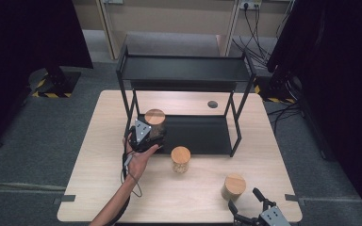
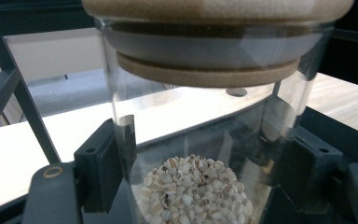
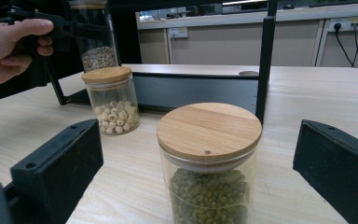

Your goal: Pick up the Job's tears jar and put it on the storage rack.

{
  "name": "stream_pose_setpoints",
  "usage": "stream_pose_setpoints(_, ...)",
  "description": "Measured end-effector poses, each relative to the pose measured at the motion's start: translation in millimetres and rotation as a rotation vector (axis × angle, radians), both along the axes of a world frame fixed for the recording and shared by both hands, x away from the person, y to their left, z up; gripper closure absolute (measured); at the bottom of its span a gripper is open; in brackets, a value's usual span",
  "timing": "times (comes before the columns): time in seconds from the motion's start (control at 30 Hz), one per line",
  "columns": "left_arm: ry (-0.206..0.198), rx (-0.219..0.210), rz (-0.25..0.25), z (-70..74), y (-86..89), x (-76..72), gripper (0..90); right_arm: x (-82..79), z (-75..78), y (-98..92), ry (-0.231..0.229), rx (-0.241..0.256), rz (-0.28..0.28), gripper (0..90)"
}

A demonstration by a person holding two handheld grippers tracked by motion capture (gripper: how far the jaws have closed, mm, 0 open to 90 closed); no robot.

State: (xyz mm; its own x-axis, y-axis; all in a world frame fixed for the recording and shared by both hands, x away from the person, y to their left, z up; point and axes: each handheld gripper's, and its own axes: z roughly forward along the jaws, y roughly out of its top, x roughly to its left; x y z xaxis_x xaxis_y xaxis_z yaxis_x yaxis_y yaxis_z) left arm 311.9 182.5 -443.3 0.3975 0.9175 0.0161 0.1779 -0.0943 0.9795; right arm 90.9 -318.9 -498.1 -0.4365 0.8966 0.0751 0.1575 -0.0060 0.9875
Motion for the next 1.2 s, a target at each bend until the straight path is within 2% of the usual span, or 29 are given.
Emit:
stream_pose_setpoints(0.27, 0.005, -0.003, 0.016, -2.9, -10.8, 13.0, 25.1, 0.0, -0.1, -0.7, -0.001, 0.003, 0.002, 1.7)
stream_pose_setpoints(0.4, 0.000, 0.011, 0.026, -5.7, -16.0, 17.0, 25.1, -0.2, -0.2, -0.9, -0.002, 0.004, 0.003, 1.7)
stream_pose_setpoints(0.67, 0.006, 0.005, 0.053, -10.0, -19.8, 25.2, 25.1, -0.4, -0.2, -1.4, -0.002, 0.007, 0.005, 1.7)
stream_pose_setpoints(0.93, 0.017, 0.007, 0.071, -18.8, -20.7, 29.7, 25.1, -0.3, -0.2, -1.3, -0.002, 0.007, 0.007, 1.7)
stream_pose_setpoints(1.2, 0.015, -0.015, 0.074, -22.6, -18.1, 29.4, 25.0, -0.4, -0.3, -1.2, -0.003, 0.007, 0.007, 1.7)
